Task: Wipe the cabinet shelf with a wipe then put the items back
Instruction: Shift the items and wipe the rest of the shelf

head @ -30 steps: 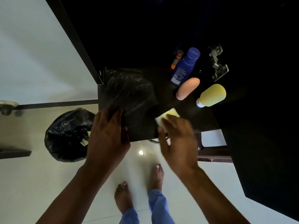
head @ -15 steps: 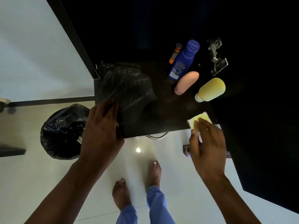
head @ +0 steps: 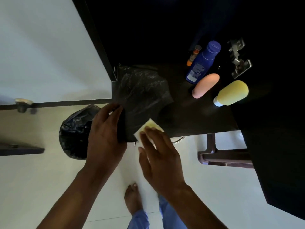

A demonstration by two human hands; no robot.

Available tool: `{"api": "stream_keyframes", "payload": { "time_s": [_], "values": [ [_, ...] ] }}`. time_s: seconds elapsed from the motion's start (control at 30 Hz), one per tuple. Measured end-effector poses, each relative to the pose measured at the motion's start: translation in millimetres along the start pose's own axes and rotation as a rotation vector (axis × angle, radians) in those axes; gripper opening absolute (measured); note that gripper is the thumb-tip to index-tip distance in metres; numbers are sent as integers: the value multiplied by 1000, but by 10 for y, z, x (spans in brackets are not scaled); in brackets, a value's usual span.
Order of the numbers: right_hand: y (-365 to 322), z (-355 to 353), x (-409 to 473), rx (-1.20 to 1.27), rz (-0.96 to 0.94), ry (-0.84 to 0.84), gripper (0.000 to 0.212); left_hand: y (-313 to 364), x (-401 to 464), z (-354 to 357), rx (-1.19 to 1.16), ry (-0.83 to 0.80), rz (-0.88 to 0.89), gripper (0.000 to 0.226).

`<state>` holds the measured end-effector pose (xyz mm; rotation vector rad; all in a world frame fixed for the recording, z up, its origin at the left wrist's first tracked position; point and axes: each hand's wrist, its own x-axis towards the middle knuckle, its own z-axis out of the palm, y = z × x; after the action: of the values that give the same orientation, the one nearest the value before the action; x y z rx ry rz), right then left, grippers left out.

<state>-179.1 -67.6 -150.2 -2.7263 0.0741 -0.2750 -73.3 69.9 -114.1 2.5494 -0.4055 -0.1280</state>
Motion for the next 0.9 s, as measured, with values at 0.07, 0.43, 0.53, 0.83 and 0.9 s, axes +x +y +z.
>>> {"api": "stream_keyframes", "payload": {
  "time_s": [0.07,0.43,0.53,0.83,0.9],
  "values": [
    [-70,43,50,2,-81,-47,47,-45,-18,-27,-31,-12,-17,80],
    [253,-97,321,15,106,109,31,-103,-49,-83,-434,24,-204,64],
    [63,3,422,-1,-18,65,36,-132,-35,-67,-553,-3,-242,64],
    [-170,37,199,7,-300,-157,46,-216,-64,-141,-785,168,-382,44],
    [-38,-49,188,-16,-259,-127,43,-195,-60,-151,-816,185,-395,46]
  ]
}}
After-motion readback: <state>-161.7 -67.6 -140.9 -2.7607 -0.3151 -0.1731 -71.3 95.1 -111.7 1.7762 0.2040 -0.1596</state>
